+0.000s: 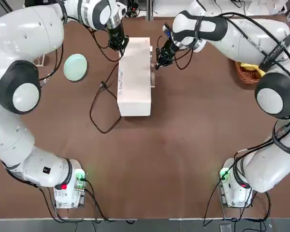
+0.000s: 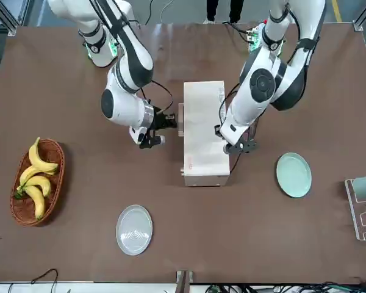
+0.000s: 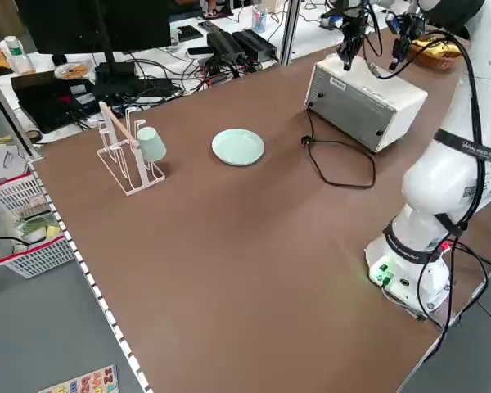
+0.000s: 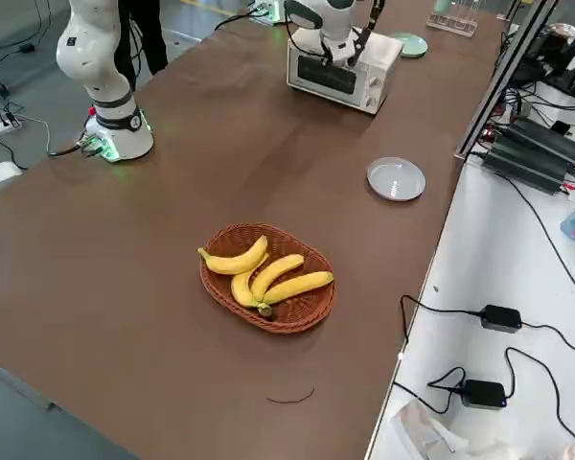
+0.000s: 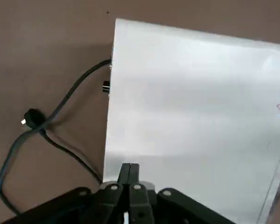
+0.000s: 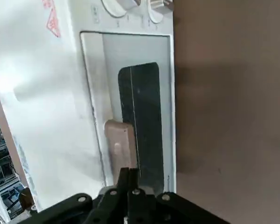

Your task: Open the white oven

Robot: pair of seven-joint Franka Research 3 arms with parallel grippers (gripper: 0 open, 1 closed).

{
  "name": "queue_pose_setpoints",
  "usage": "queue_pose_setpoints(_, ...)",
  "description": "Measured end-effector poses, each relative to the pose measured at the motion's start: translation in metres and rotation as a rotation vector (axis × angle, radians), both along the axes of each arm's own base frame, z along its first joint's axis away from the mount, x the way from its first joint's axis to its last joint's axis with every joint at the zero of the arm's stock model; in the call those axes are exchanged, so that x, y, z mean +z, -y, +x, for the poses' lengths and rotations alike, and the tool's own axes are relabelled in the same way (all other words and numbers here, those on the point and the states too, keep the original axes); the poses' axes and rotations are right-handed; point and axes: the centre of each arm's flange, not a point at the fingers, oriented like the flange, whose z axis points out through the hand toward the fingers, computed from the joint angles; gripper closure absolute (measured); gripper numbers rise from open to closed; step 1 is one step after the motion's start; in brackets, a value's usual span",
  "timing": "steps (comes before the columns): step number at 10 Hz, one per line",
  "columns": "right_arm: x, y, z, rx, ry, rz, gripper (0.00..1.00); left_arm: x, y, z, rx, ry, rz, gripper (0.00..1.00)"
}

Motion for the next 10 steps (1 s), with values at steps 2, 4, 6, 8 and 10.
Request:
queue_pose_setpoints(2, -0.004, -0.001, -0.004, 0.004, -0.009, -0.004, 0.98, -0.007, 0.007, -0.004, -0.009, -0.01, 0.003, 0.99)
queue_pose_setpoints(4, -0.007, -0.001, -0.006, 0.006, -0.015, -0.006, 0.97, -0.013, 0.008, -0.006, -0.013, -0.019, 0.007, 0.99)
queue_pose_setpoints(6, -0.007, -0.002, -0.007, 0.006, -0.016, -0.004, 0.97, -0.015, 0.007, -0.007, -0.013, -0.022, 0.01, 0.99)
queue_pose_setpoints(8, -0.007, -0.003, -0.008, 0.005, -0.02, 0.0, 0.97, -0.015, 0.007, -0.007, -0.012, -0.021, 0.009, 0.99)
queue_pose_setpoints(10, -0.006, -0.012, -0.015, 0.015, -0.028, 0.012, 0.97, -0.015, 0.007, -0.007, -0.012, -0.02, 0.009, 0.99)
